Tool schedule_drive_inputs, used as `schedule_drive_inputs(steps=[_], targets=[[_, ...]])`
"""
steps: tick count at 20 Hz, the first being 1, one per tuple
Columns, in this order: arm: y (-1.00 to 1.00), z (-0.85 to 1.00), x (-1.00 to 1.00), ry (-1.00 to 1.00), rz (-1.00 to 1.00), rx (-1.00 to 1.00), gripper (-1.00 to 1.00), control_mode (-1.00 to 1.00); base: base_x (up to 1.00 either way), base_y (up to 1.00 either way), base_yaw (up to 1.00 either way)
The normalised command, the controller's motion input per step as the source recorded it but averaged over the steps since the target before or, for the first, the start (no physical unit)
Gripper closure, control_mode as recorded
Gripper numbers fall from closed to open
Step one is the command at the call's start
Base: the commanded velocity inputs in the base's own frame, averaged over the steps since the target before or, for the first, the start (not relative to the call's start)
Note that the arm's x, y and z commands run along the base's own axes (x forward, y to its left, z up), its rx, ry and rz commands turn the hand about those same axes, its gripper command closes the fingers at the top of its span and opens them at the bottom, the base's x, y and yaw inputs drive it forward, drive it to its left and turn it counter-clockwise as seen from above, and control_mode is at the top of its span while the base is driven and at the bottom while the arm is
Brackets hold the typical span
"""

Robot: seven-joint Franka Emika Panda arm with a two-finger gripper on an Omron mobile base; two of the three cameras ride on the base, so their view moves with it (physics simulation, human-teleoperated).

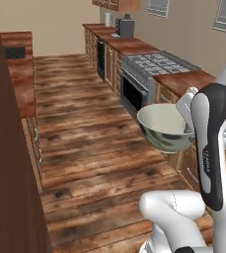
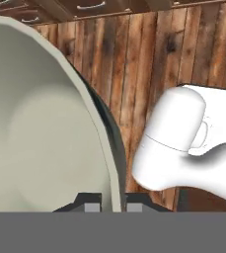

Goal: Pick up the bowls from the cabinet and place each bowl in front of a stool on the dining counter.

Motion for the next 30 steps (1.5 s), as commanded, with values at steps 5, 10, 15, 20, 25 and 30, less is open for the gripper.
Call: schedule_drive_inputs(steps=[5,10,15,20,25,30], targets=[[0.0,0.0,0.0,0.0,0.0,0.0,1.0,1.0,-0.11,0.76,0.84],[0.0,0.0,0.0,0.0,0.0,0.0,1.0,1.0,0.76,0.9,0.38],[0.0,0.0,0.0,0.0,0.0,0.0,1.0,1.0,1.0,-0.24,0.29],[0.0,0.0,0.0,0.0,0.0,0.0,1.0,1.0,1.0,-0.29,0.55],[0.0,0.0,0.0,0.0,0.0,0.0,1.0,1.0,1.0,-0.09,0.72],[0.0,0.0,0.0,0.0,0.0,0.0,1.0,1.0,0.98,0.0,0.74]])
